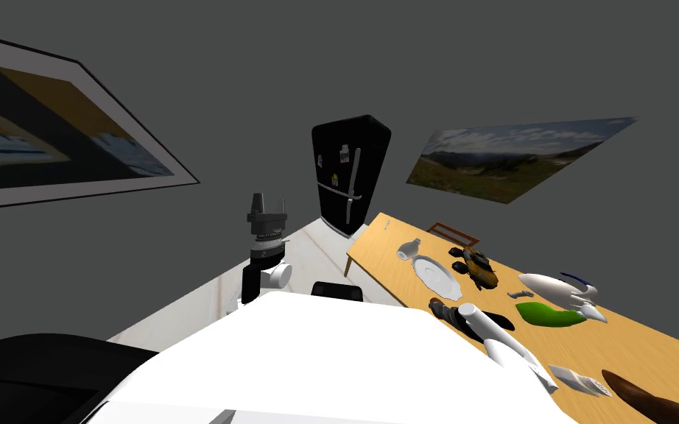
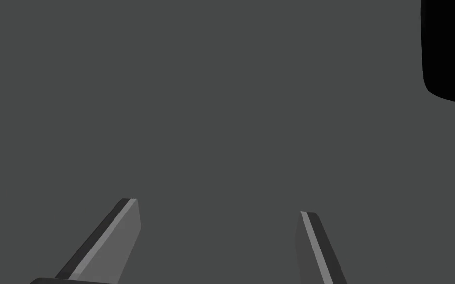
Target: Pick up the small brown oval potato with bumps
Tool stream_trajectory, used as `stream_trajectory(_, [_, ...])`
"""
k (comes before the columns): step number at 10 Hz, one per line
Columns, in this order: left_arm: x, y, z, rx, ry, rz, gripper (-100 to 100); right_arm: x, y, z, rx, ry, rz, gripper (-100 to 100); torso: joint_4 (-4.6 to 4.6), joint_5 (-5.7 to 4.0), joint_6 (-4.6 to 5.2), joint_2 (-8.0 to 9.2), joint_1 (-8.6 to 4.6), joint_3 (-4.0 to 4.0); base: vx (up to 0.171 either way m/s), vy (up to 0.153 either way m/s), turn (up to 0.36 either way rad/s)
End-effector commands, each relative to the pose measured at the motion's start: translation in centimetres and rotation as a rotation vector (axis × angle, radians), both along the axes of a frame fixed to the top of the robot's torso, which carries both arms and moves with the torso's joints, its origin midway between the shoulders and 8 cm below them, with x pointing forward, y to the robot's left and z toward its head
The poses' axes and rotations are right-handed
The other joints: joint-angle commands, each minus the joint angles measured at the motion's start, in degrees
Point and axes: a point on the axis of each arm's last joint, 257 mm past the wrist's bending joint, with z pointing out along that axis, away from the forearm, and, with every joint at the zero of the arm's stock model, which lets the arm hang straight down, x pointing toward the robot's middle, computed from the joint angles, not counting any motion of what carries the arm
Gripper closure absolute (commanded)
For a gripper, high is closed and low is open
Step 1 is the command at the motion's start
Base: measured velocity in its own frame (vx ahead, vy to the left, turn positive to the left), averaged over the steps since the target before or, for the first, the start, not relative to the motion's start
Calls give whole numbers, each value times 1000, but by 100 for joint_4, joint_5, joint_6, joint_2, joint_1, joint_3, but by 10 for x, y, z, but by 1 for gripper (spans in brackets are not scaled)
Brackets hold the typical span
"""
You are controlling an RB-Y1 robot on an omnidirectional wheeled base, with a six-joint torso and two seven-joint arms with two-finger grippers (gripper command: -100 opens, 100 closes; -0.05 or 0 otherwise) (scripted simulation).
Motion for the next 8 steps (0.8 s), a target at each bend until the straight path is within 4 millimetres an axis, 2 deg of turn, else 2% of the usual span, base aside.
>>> stream_trajectory(1, [0, 0, 0, 0, 0, 0, 0, 0, 0, 0, 0, 0, 0, 100, 0, 0, 0, 0, 0, 0, 0, 0, 0])
stream_trajectory(4, [0, 0, 0, 0, 0, 0, 0, 0, -1, 0, -1, 0, -1, 100, 2, -2, -4, 1, 2, 1, 0, 0, 0])
stream_trajectory(5, [0, 0, 0, 0, 0, 0, 0, 0, -1, 0, -1, 0, -1, 0, 2, -2, -4, 1, 3, 1, 0, 0, 0])
stream_trajectory(6, [0, 0, 0, 0, 0, 0, 0, -1, -8, 9, -1, 6, -7, 100, 2, -2, -3, 2, 3, 2, -26, 45, 56])
stream_trajectory(8, [0, 0, 0, 0, 0, 0, 0, -3, -10, 11, -3, 5, -7, 100, 5, 5, -6, 14, 30, 9, -26, 48, 33])
